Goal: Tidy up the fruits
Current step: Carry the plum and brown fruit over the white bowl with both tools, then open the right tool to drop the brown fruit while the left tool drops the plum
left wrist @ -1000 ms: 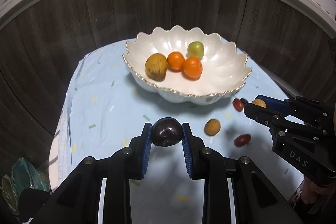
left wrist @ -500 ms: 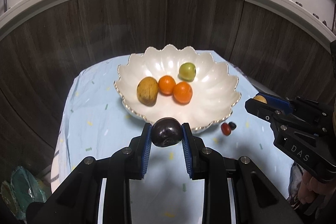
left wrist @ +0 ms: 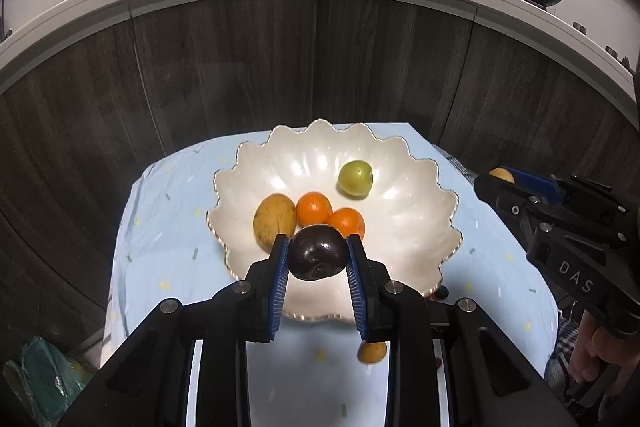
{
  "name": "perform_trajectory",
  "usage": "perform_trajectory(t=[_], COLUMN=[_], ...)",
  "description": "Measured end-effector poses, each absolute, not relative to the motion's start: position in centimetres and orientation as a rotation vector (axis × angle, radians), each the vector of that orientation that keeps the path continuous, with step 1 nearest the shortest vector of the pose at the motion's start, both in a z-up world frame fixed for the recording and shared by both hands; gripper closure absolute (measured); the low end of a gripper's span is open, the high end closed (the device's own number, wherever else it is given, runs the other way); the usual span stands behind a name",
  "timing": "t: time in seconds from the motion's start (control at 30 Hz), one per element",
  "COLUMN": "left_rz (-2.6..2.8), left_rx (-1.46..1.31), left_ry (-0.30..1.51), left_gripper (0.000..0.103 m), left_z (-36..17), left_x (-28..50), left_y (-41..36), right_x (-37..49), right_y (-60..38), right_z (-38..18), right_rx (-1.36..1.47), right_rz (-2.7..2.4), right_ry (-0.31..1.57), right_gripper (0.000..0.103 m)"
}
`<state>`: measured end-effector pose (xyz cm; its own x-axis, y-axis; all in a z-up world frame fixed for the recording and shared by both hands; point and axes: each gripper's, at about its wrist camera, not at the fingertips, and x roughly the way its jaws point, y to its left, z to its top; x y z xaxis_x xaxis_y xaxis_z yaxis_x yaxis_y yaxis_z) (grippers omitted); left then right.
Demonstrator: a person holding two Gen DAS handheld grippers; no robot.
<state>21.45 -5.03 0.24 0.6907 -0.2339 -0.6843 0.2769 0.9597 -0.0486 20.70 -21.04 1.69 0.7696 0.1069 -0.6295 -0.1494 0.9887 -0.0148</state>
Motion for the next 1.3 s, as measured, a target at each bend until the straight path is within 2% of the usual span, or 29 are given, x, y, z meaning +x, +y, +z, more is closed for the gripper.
perform_trajectory(t=[0.37,1.3], left_rz=[-0.270,-0.277], left_rx=[0.062,0.086], left_ry=[0.760,0.882], left_gripper=[0.075,0.074], left_z=[0.1,-5.0], left_x=[24.3,27.2], left_y=[-5.1,-5.7], right_x=[23.6,28.6], right_y=[-21.6,-22.5], right_z=[1.5,-4.9], right_rx=[-0.076,-0.029], right_rz=[0.117,0.124], right_ry=[0.687,0.879], right_gripper=[0.079,0.079])
